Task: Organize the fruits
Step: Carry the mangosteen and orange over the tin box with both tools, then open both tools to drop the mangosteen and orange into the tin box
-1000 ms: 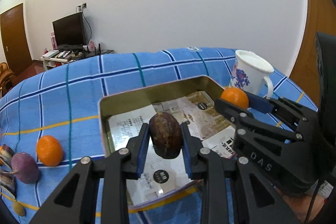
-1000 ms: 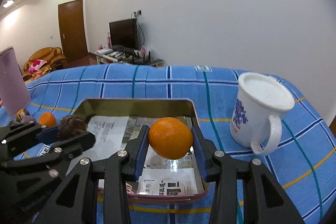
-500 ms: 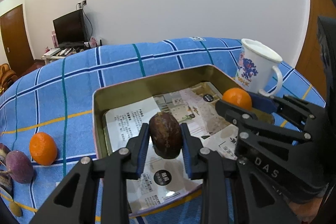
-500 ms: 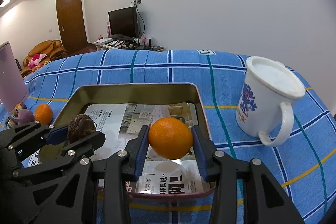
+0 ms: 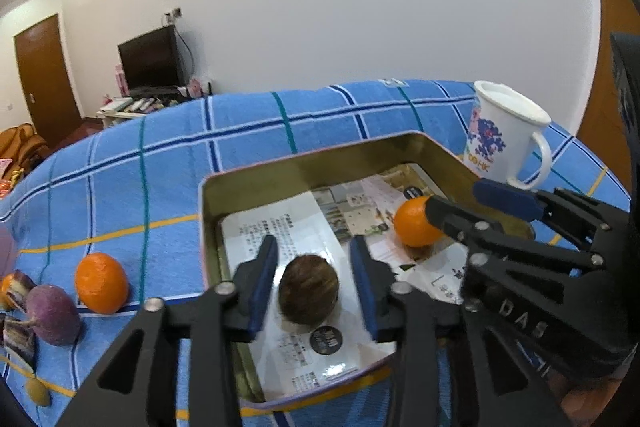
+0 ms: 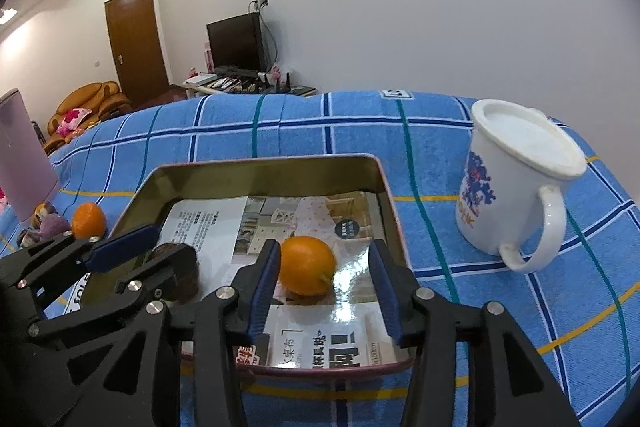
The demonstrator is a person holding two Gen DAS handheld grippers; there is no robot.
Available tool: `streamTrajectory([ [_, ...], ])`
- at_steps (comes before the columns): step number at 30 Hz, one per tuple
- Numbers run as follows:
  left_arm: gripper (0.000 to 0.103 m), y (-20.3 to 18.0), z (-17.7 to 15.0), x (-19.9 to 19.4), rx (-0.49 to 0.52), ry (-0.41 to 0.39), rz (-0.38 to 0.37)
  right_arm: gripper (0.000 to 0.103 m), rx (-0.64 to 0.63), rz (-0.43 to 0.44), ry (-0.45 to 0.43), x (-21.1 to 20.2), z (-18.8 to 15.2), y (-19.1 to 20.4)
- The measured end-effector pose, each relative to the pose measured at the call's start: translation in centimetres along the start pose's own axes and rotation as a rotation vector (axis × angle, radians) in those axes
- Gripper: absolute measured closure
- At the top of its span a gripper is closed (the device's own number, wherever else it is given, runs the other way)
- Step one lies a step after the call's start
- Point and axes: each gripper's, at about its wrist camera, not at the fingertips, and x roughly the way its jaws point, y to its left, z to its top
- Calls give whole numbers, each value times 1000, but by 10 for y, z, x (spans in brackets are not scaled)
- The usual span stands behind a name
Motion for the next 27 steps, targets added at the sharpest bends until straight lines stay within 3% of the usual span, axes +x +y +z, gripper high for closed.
streamTrajectory([
  [2, 41, 3, 0, -7, -11, -37, 31, 54, 24, 0, -23, -5, 3, -5],
  [4, 20, 4, 1, -17, -10, -85, 62, 48, 58, 11, -69, -14, 5, -12],
  [6, 7, 2, 2, -27, -1, -135, 85, 25, 79, 19, -113, -23, 6, -15],
  [7, 2, 0, 2, -32, 8, -166, 103, 24, 95, 20, -175, -33, 6, -18],
  [12, 0, -3, 0, -52, 64, -264, 168, 24, 66, -36, -300, -54, 6, -13],
  [27, 0, 42, -13, -60, -13, -243, 243, 24, 74, -161, -406, -63, -3, -9],
])
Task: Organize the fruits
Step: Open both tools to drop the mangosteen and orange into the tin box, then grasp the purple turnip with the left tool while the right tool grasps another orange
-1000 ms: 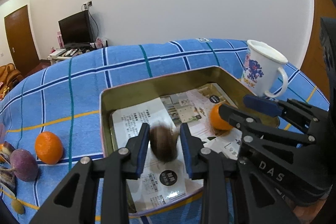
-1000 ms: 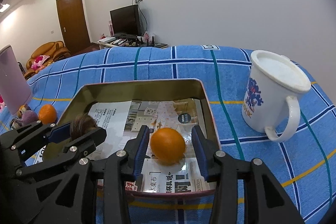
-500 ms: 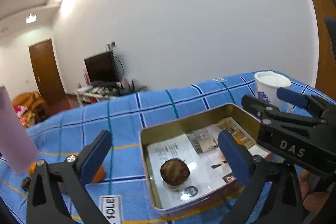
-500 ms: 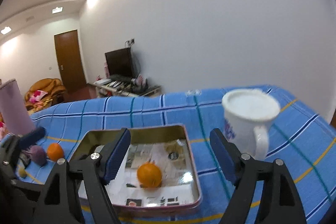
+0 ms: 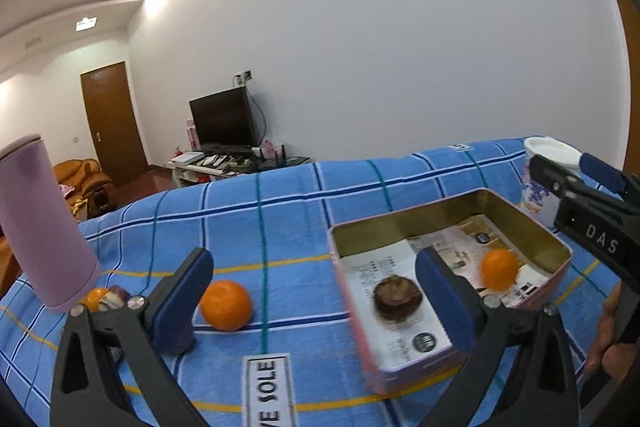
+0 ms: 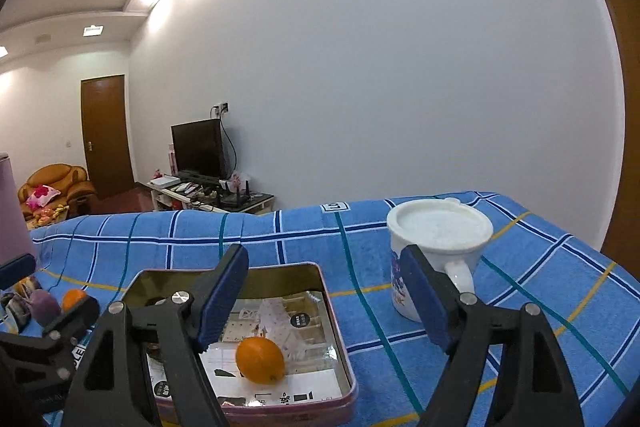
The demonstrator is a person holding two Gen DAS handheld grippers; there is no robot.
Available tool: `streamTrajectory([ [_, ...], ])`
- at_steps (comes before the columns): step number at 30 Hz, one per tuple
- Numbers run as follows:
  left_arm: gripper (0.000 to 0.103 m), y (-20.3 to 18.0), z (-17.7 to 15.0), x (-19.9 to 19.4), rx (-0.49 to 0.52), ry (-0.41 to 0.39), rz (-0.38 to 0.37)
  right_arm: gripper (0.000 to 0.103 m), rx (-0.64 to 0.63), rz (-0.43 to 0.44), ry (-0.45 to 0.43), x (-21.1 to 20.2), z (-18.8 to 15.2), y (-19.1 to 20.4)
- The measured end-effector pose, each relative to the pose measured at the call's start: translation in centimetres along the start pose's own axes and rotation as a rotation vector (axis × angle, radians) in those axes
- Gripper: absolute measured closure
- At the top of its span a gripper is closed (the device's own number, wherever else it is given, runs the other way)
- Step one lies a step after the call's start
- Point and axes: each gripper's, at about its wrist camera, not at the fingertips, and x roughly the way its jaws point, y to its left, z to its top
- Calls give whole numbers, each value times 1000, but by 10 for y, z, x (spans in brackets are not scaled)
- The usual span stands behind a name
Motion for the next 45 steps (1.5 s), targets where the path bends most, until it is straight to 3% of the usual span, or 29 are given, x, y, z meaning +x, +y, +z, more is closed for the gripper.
streamTrajectory([
  [15, 0, 61, -16, -1, -23, 23, 69, 24, -40, -87, 4, -8, -4, 28],
  [25, 0, 93, -21, 3, -60, 45, 100, 24, -101, -31, 59, -10, -11, 74],
  [34, 0, 145, -26, 15, -163, 125, 150, 24, -138, 74, 113, -7, -16, 124],
  [45, 0, 217, -25, 18, -245, 150, 298, 24, -194, 202, 173, 3, -24, 185],
])
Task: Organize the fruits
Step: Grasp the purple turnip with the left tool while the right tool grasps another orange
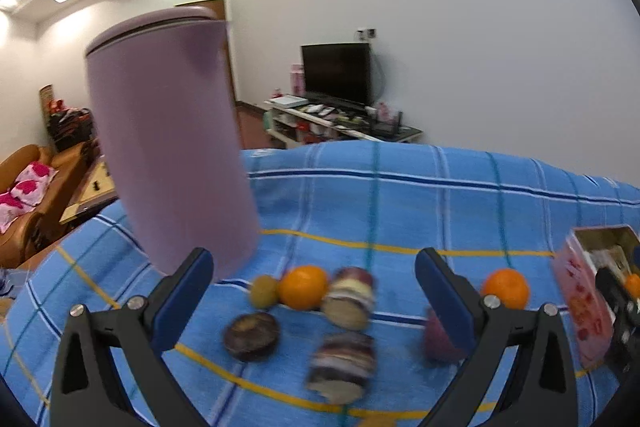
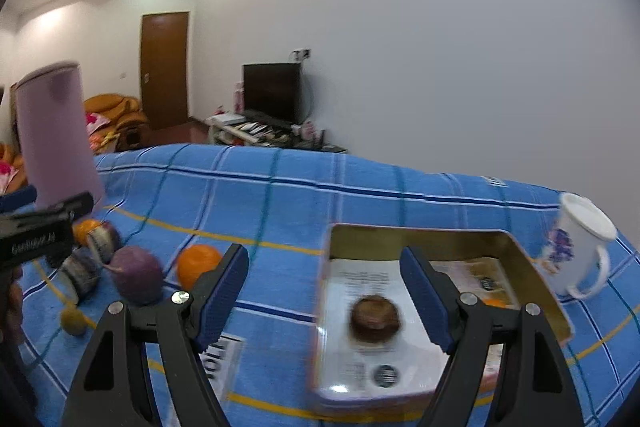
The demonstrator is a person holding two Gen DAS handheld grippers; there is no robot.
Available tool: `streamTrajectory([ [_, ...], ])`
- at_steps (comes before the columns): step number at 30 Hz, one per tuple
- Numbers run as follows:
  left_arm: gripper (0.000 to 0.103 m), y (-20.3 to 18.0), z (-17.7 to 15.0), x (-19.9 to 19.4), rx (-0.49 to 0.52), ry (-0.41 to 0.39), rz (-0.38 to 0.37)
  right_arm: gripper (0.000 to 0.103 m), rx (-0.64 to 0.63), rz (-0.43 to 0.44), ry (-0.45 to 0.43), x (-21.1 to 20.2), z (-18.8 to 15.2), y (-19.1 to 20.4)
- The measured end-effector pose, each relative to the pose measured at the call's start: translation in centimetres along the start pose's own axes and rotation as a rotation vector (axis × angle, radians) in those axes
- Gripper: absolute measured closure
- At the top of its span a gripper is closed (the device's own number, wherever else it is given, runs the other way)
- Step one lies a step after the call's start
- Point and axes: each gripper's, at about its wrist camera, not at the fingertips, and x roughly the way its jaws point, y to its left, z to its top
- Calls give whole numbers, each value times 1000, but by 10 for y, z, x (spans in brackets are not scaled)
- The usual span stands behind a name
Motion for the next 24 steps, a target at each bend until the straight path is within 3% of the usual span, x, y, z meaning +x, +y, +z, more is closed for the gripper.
streamTrajectory([
  [8, 0, 22, 4, 6, -22, 14, 5, 24, -103, 108, 75, 26, 6, 51],
  [10, 0, 23, 4, 4, -12, 14, -2, 25, -88, 134, 110, 41, 11, 57],
  [16, 0, 19, 7, 1, -7, 26, -17, 41, -61, 191, 223, 70, 14, 64],
  [24, 0, 14, 7, -1, 1, 28, -62, 42, 30, 246, 333, 97, 10, 60],
])
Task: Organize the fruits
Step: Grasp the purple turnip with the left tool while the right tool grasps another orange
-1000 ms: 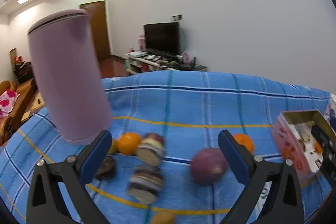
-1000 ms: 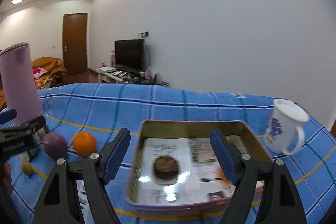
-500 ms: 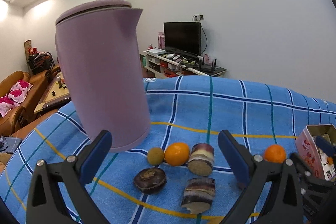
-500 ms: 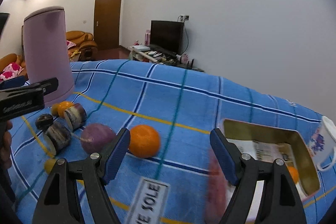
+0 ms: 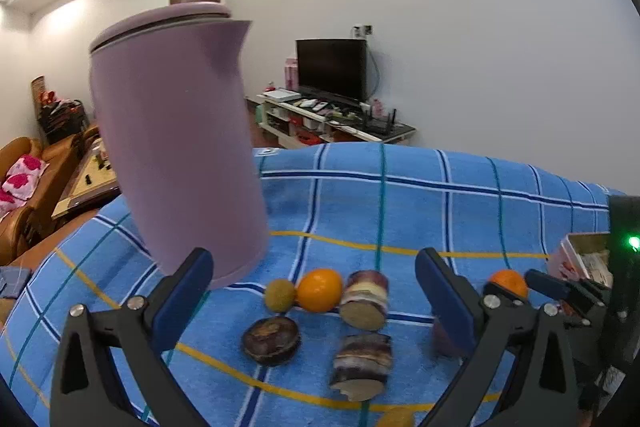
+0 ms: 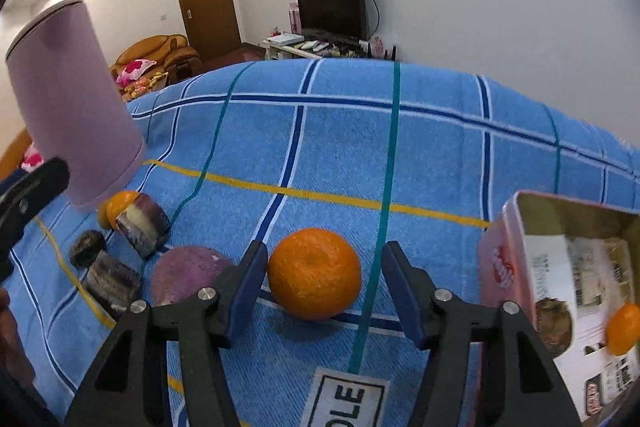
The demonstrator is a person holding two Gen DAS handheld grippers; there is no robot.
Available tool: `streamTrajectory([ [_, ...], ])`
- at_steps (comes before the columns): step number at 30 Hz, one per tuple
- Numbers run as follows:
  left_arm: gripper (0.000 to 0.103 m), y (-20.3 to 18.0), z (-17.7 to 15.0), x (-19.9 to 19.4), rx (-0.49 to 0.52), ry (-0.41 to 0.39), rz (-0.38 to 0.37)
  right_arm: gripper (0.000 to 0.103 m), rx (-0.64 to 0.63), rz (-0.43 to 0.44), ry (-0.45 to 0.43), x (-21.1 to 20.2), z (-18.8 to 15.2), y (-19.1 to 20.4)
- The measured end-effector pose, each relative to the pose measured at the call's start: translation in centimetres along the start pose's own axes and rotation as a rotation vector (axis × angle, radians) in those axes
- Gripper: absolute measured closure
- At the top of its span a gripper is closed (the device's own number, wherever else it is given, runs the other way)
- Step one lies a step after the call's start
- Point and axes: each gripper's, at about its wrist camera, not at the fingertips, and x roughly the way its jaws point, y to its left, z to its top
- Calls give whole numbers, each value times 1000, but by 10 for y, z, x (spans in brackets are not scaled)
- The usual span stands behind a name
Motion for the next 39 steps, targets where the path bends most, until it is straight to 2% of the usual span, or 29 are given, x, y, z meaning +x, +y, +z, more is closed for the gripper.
streamTrajectory([
  [2, 0, -5, -1, 0, 16, 0, -8, 45, 23, 21, 24, 5, 0, -4],
  [3, 0, -6, -1, 1, 25, -1, -11, 53, 37, 40, 35, 7, 0, -6],
  [5, 0, -9, -2, 0, 33, -4, -14, 53, 56, 76, 72, 12, -2, -9],
  [8, 0, -8, -1, -2, 26, -19, -25, 54, 45, 80, 57, 4, -7, -6],
  [12, 0, -9, 0, -7, 6, -45, -87, 54, 31, 69, -51, -25, -14, -5],
  [16, 0, -20, -2, -12, 2, -55, -233, 54, 32, 19, -188, -68, -20, -16],
  [18, 0, -32, -6, -10, 33, -44, -257, 54, 32, -4, -228, -83, -22, -23],
  [22, 0, -63, -14, -4, 135, -21, -261, 54, 20, -65, -290, -109, -33, -36],
  [26, 1, -86, -19, 9, 182, 32, -234, 54, 3, -104, -319, -124, -43, -45],
  [31, 7, -106, -32, 24, 260, 111, -186, 54, 1, -105, -322, -125, -43, -48],
  [36, 7, -103, -32, 34, 235, 166, -174, 53, -14, -89, -311, -122, -46, -39],
  [38, 13, -101, -32, 38, 224, 193, -188, 53, -20, -85, -308, -121, -47, -37],
  [39, 20, -101, -33, 41, 222, 213, -204, 53, -24, -85, -306, -120, -47, -36],
])
